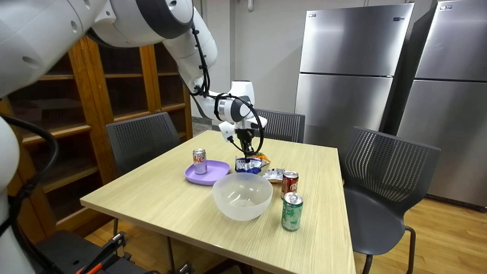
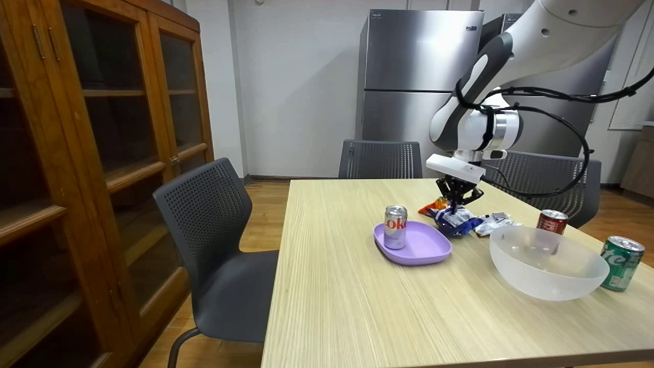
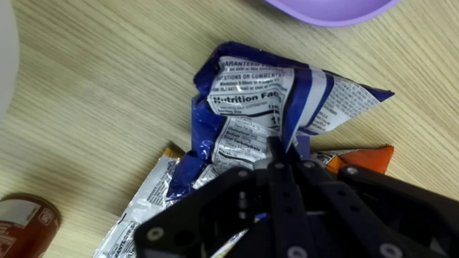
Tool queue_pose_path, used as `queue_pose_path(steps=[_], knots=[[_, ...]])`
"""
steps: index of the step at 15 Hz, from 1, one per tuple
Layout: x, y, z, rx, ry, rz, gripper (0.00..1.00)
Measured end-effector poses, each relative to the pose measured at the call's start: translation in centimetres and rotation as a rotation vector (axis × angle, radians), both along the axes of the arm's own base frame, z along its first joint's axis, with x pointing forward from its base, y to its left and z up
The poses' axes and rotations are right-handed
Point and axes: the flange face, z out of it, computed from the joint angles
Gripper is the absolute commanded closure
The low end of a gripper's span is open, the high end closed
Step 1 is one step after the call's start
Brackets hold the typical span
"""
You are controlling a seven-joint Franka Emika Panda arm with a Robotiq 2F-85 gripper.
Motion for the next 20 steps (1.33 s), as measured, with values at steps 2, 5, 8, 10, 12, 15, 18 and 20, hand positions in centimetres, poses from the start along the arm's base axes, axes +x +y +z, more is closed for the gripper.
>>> queue_pose_path(steps=[2, 5, 8, 10, 12, 15, 18, 20], knots=[[-0.1, 0.2, 1.0, 0.001, -0.017, 0.002, 1.0], [-0.6, 0.6, 2.6, 0.001, -0.047, 0.005, 1.0], [-1.7, 1.0, 4.4, -0.005, -0.08, 0.009, 1.0], [-2.8, 1.0, 5.7, -0.01, -0.104, 0.006, 1.0], [-4.1, 0.9, 6.8, -0.012, -0.123, 0.001, 1.0], [-6.5, 0.5, 8.5, -0.011, -0.143, -0.005, 1.0], [-9.0, -0.3, 9.8, -0.025, -0.132, 0.002, 1.0], [-10.6, -1.0, 10.4, -0.047, -0.117, 0.017, 1.0]])
